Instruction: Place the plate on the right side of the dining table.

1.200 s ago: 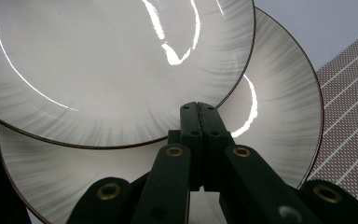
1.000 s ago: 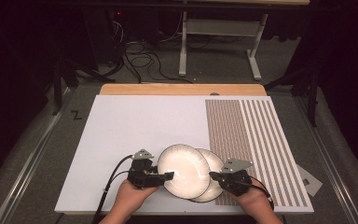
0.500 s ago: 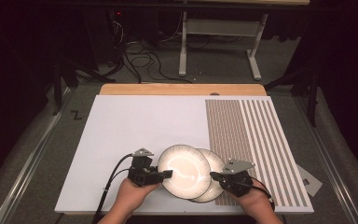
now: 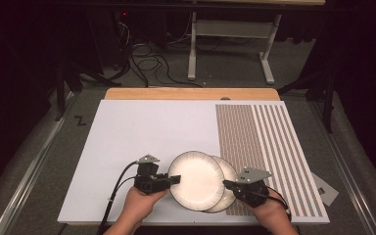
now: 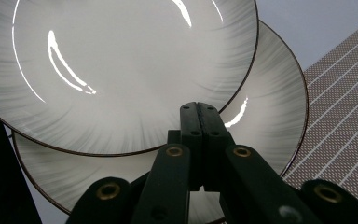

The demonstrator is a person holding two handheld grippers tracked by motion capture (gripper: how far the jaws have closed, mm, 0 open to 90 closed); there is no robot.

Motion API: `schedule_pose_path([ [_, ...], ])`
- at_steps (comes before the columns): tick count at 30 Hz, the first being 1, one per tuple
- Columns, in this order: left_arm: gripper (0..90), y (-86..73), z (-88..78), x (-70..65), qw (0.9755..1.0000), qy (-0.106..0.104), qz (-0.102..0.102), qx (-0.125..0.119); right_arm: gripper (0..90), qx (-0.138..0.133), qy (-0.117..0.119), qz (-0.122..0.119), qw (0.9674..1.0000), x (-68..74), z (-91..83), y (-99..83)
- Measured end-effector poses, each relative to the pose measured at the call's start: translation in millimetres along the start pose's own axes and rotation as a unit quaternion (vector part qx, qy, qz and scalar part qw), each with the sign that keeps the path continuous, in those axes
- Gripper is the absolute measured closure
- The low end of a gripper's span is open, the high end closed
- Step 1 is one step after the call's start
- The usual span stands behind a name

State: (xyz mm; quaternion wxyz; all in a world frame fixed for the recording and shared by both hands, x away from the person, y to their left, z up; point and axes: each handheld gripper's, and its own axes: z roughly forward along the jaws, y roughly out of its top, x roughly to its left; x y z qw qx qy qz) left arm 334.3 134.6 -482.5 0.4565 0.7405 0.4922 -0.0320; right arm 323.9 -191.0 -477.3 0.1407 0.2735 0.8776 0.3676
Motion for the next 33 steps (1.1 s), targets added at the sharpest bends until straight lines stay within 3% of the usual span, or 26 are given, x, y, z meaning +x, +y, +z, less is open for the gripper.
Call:
schedule_pose_path([
  [10, 74.2, 0.8, -2.5, -1.6, 0.9991, -0.004, 0.005, -0.041, 90.0, -0.014, -0.005, 0.006, 0.9999, -2.9, -6.5, -0.4],
  [16, 76.4, 1.3, -4.5, -6.9, 0.9974, 0.001, 0.021, -0.07, 90.0, -0.032, -0.006, 0.012, 0.9994, -5.7, -11.7, -0.6],
  [18, 76.8, 1.5, -5.8, -7.8, 0.9962, 0.012, 0.028, -0.082, 90.0, -0.039, -0.004, 0.016, 0.9991, -7.1, -13.5, -0.6],
  [27, 78.8, 2.7, -9.5, -14.4, 0.9913, 0.019, 0.059, -0.116, 87.0, -0.056, -0.011, 0.034, 0.9978, -13.5, -21.5, -1.2],
  [31, 79.2, 2.6, -11.0, -20.8, 0.9874, 0.029, 0.086, -0.13, 81.0, -0.07, -0.013, 0.046, 0.9964, -18.1, -27.7, -1.8],
  [33, 79.4, 1.9, -11.5, -23.4, 0.9852, 0.031, 0.099, -0.136, 73.3, -0.077, -0.016, 0.054, 0.9955, -21.0, -31.1, -2.6],
])
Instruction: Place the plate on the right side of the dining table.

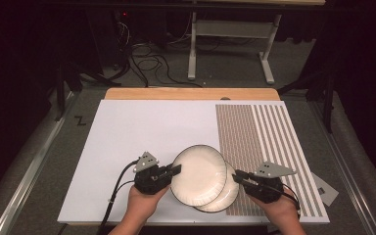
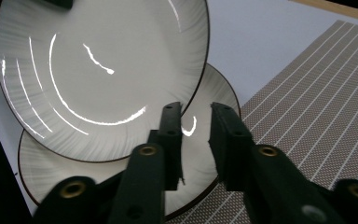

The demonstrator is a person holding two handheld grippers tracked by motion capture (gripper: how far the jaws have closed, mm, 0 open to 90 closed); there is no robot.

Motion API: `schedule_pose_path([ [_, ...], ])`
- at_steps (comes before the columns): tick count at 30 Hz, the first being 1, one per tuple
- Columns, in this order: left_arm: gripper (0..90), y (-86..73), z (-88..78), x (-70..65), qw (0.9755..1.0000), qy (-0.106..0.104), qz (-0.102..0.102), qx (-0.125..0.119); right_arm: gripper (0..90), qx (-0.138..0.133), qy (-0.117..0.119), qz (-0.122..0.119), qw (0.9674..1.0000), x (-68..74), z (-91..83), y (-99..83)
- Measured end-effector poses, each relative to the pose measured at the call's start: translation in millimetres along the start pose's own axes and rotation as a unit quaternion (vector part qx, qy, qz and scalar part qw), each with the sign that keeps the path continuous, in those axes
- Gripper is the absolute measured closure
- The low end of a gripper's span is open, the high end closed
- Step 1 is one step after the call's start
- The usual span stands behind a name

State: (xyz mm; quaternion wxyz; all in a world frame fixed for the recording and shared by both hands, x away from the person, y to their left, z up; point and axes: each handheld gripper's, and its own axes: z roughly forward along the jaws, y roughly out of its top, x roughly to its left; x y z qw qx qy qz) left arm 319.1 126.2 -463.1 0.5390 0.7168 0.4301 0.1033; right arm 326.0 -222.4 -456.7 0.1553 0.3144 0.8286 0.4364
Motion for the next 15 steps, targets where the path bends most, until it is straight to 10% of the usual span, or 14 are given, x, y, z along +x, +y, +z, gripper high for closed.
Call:
schedule_pose_path([
  [15, 79.2, -2.5, -7.0, -8.3, 0.9976, 0.0, 0.06, -0.035, 16.0, -0.117, -0.021, 0.037, 0.9922, -21.8, -35.2, -5.0],
])
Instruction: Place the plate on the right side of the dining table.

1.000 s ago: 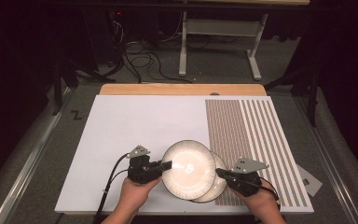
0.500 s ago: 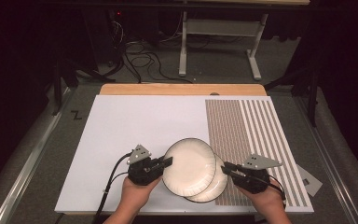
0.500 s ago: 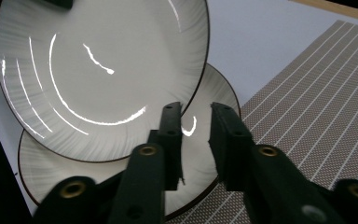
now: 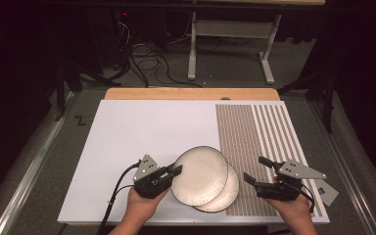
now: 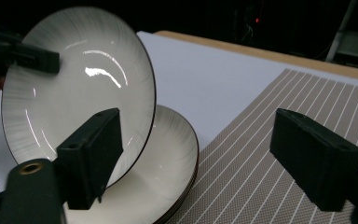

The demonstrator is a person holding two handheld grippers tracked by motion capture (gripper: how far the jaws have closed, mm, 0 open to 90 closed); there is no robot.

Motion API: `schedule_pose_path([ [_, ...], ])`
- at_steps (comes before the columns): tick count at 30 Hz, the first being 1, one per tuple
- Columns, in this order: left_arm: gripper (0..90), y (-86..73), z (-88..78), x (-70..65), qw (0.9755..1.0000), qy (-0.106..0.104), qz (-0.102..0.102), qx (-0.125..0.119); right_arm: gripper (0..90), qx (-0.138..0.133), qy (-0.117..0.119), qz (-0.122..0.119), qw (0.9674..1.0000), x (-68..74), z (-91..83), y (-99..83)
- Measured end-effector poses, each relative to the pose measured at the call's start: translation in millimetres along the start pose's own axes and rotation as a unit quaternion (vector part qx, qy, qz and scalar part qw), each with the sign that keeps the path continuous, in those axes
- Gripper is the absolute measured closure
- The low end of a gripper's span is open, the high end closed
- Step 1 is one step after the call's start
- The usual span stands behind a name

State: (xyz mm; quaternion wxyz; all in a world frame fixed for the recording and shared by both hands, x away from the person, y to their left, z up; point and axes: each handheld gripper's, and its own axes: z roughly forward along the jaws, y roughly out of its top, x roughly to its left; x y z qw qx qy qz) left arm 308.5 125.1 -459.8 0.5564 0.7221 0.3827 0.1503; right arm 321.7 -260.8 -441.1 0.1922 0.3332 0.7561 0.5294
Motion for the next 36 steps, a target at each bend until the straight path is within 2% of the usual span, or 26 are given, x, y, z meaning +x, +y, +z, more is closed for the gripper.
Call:
schedule_pose_path([
  [4, 79.0, -0.8, -2.1, -1.0, 0.9999, 0.0, 0.011, -0.005, 8.4, -0.024, -0.003, 0.005, 0.9997, -3.8, -7.5, 1.6],
  [8, 79.0, -1.4, -4.7, -3.5, 0.9996, 0.002, 0.025, -0.013, 0.1, -0.032, -0.01, 0.009, 0.9994, -6.8, -13.4, 2.3],
  [13, 78.8, -2.4, -6.3, -5.4, 0.9992, 0.002, 0.036, -0.02, 0.0, -0.037, -0.017, 0.006, 0.9992, -8.8, -20.1, 0.8],
  [21, 78.6, -2.9, -6.9, -4.8, 0.999, 0.0, 0.04, -0.02, 0.0, -0.035, -0.02, 0.011, 0.9991, -10.9, -21.8, -2.1],
  [28, 78.3, -3.0, -6.8, -3.5, 0.999, 0.0, 0.042, -0.018, 0.1, -0.024, -0.007, 0.003, 0.9997, -4.1, -13.6, -0.9],
  [34, 78.0, -2.7, -7.0, -2.6, 0.9989, -0.003, 0.045, -0.015, 1.0, -0.012, 0.006, -0.006, 0.9999, 8.1, 2.4, 0.5],
  [36, 77.8, -2.8, -7.2, -2.3, 0.9988, -0.003, 0.046, -0.014, 1.5, -0.009, 0.014, 0.0, 0.9999, 11.1, 7.9, 0.4],
])
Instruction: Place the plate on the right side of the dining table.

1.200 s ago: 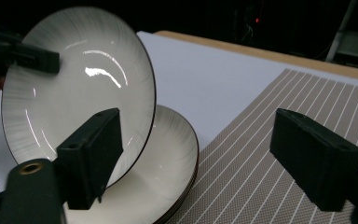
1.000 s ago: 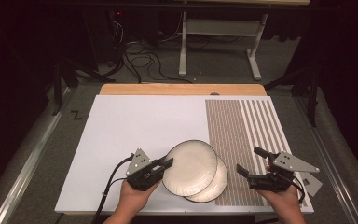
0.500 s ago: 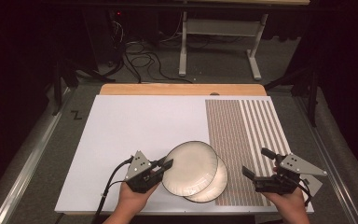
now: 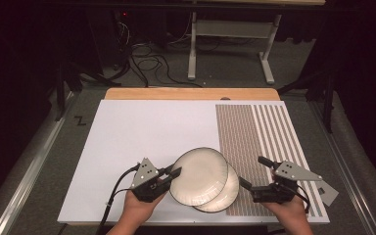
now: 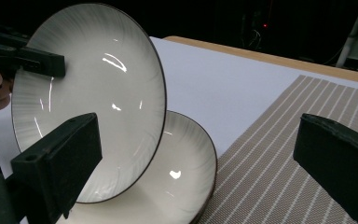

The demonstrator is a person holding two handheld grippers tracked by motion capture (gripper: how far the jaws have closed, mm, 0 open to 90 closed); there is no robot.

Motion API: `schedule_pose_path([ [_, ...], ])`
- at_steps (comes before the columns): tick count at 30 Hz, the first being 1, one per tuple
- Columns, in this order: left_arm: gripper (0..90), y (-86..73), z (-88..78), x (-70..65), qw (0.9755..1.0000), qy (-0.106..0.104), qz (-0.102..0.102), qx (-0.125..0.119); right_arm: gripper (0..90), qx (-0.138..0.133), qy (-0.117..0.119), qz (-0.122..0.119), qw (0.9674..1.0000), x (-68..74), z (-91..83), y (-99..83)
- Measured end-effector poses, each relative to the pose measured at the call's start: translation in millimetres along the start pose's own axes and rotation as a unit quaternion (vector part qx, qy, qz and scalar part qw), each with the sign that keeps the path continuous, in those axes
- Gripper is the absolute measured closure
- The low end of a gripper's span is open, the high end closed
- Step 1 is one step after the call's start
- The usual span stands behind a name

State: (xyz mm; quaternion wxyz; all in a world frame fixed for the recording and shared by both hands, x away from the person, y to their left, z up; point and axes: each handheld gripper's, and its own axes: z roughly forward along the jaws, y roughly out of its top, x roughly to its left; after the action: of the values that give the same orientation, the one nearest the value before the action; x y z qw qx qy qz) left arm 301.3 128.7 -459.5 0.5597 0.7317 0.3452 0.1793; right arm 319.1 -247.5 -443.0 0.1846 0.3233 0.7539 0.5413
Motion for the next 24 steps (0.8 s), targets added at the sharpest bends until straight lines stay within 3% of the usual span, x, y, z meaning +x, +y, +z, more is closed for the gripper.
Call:
schedule_pose_path([
  [5, 77.7, 0.1, 0.0, 0.2, 1.0, -0.001, 0.003, 0.0, 3.0, 0.005, 0.006, 0.003, 1.0, 8.4, 12.2, 0.1],
  [16, 77.5, -0.1, -0.2, 0.7, 1.0, -0.001, 0.006, 0.001, 10.8, 0.055, 0.038, 0.019, 0.9976, 20.9, 46.1, -4.6],
  [24, 77.3, -0.3, -0.8, 0.4, 1.0, -0.001, 0.008, 0.001, 31.2, 0.087, 0.063, 0.038, 0.9935, 25.7, 65.0, -12.6],
])
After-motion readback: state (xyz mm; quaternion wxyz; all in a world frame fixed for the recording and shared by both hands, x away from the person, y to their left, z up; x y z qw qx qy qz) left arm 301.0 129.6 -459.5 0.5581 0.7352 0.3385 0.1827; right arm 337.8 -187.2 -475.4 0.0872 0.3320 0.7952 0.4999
